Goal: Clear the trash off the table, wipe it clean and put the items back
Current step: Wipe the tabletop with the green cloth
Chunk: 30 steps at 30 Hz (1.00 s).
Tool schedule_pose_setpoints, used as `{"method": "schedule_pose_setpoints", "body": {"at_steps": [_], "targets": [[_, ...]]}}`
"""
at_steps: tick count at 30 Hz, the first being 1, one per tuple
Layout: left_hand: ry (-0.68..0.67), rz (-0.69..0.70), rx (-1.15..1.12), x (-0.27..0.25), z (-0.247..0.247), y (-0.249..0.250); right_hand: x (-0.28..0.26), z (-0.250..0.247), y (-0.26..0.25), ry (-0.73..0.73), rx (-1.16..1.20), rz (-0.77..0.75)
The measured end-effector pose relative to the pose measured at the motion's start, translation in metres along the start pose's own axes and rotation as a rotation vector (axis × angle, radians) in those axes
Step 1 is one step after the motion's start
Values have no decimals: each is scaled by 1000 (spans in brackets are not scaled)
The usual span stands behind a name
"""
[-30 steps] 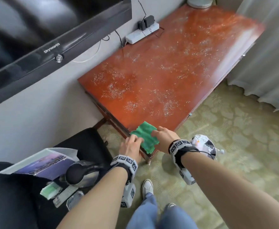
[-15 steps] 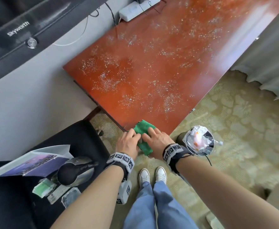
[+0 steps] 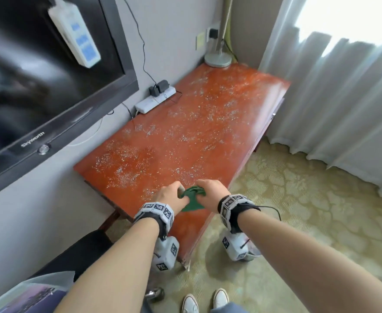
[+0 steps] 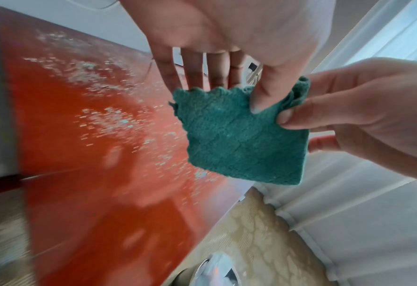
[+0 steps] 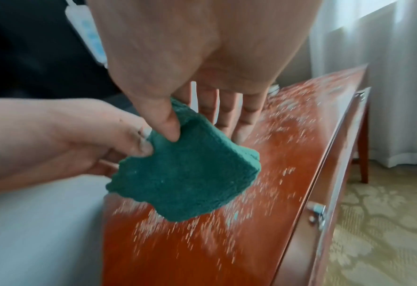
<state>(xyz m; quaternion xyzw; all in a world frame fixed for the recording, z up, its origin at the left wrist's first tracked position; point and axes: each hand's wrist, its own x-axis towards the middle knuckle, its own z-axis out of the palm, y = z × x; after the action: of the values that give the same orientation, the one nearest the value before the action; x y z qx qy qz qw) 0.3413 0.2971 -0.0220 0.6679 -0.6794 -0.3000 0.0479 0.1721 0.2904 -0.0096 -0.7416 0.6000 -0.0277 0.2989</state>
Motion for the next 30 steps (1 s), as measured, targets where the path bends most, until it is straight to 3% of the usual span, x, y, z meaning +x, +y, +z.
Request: {"method": "schedule_pose_setpoints", "body": {"at_steps": [6,14,19,23,30], "targets": [[9,117,2,32,-7,101,-21,-81,63,161,16,106],[-48,208,72,90,53,255,-38,-161,211,230,39,166],[-17,195,47,129,100,360,-43,-221,327,198,12,131],[-73,174,45,157,132,442,-51,-271,406,147,8,169],[-48,211,64,220,147,547,-24,-351,489,85,-16,167]]}}
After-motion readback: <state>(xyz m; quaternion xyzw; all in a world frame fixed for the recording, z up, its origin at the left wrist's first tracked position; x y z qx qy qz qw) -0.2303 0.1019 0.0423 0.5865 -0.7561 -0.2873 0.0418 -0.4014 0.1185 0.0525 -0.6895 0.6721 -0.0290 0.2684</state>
